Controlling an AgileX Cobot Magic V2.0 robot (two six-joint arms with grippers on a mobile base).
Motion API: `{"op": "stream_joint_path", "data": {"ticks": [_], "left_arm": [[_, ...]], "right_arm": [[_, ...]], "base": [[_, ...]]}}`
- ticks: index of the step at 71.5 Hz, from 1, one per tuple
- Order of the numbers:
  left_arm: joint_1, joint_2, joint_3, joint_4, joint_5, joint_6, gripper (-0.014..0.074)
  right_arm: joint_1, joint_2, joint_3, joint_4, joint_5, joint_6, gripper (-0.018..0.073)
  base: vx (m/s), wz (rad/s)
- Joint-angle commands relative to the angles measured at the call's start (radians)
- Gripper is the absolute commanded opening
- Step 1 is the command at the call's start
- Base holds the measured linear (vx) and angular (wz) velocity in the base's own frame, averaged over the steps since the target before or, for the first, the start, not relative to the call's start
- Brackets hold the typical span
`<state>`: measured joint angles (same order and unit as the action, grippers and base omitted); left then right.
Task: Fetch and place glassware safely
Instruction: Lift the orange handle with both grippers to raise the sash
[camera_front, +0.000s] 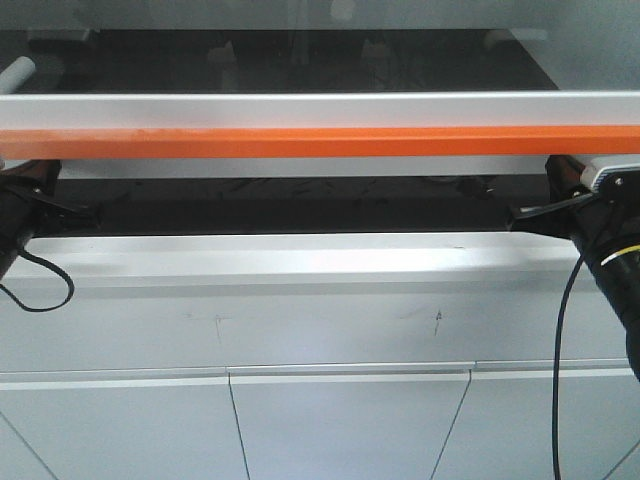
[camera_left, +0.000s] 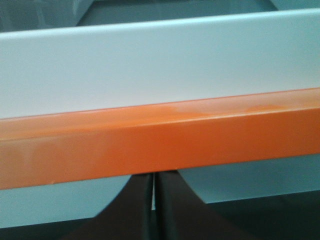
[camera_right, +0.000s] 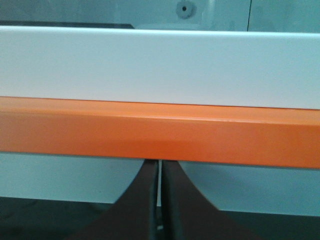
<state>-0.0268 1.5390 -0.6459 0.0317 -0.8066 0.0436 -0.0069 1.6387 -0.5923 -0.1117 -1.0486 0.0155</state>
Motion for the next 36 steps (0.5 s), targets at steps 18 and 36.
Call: {"op": "stream_joint_path", "data": {"ticks": [18,36], "left_arm": [[0.000,-0.141,-0.054,0.000,-0.194,-0.001,-0.0007],[0.000,-0.196,-0.054,0.000,-0.170,-0.001,-0.0007]], "right_arm": [[0.002,-0.101,-0.111,-0.042,-0.008,0.001,-0.0003],[0.002,-0.164,-0.145,-0.057,0.041,0.002,-0.0003]], "base": [[0.00,0.00],[0.00,0.00]]}}
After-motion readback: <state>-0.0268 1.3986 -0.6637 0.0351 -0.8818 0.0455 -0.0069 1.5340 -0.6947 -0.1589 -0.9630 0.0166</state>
